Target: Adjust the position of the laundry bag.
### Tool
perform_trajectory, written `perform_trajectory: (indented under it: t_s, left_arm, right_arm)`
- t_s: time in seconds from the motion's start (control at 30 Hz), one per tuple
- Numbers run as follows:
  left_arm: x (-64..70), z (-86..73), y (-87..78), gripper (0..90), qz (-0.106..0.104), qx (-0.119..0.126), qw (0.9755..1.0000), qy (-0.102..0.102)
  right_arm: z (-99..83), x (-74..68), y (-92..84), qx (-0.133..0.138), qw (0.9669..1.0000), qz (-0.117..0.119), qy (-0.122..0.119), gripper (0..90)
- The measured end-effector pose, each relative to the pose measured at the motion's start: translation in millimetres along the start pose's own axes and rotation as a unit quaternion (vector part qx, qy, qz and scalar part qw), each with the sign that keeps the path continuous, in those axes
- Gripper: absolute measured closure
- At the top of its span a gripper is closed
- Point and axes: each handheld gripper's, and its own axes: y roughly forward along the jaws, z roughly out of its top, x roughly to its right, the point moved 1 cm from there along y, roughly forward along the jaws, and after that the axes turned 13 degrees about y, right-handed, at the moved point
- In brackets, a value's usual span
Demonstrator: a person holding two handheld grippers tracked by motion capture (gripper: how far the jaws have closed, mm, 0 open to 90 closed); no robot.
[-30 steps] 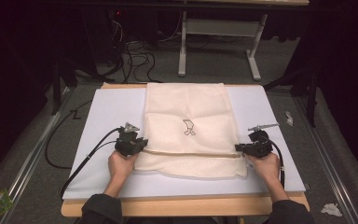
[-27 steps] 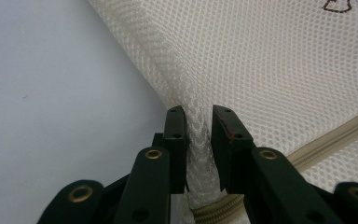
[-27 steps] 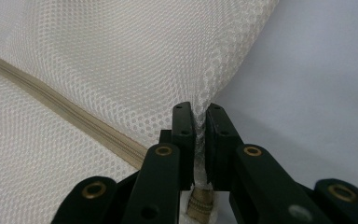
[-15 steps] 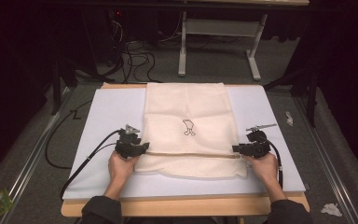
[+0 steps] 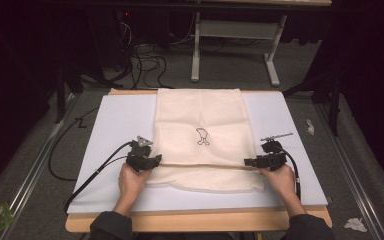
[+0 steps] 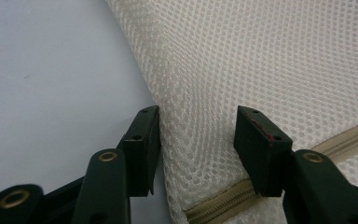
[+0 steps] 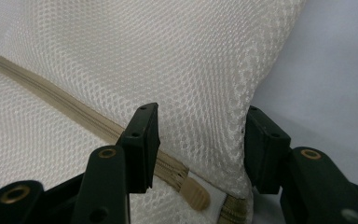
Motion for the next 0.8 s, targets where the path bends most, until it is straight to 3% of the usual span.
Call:
perform_trajectory:
  t_s: [0.1, 0.2, 0.23, 0.27, 0.3, 0.63, 0.8]
  left_arm:
    - [0.4, 0.6, 0.2, 50.7, 0.003, -0.002, 1.0, -0.006]
    - [0.3, 0.8, 0.3, 50.6, 0.003, -0.003, 0.9999, -0.009]
    - [0.6, 0.6, 0.3, 50.6, 0.004, -0.002, 0.9999, -0.009]
    - [0.9, 0.5, 0.3, 50.6, 0.005, -0.002, 0.9999, -0.009]
    - [0.9, 0.5, 0.3, 50.5, 0.005, -0.002, 0.9999, -0.01]
    - [-3.5, 2.1, -1.6, 50.5, -0.015, -0.001, 0.9998, -0.014]
    - [-1.5, 5.3, -12.1, 51.6, -0.025, 0.021, 0.9994, -0.015]
  right_arm:
    - [-1.8, 1.0, -1.3, -0.003, 1.0, 0.007, 0.004, 55.6]
    - [0.4, -2.0, 1.4, -0.005, 1.0, 0.001, -0.004, 66.2]
    - [2.0, -5.6, 3.1, -0.003, 0.9999, -0.001, -0.012, 74.4]
    - [2.0, -5.6, 3.1, -0.003, 0.9999, -0.001, -0.012, 74.4]
    - [2.9, -7.6, 3.0, 0.001, 0.9998, 0.004, -0.021, 82.3]
    - [3.1, -4.4, -7.7, 0.016, 0.9993, 0.024, -0.024, 87.3]
    - [5.1, -6.3, -13.9, 0.022, 0.9989, 0.028, -0.03, 87.4]
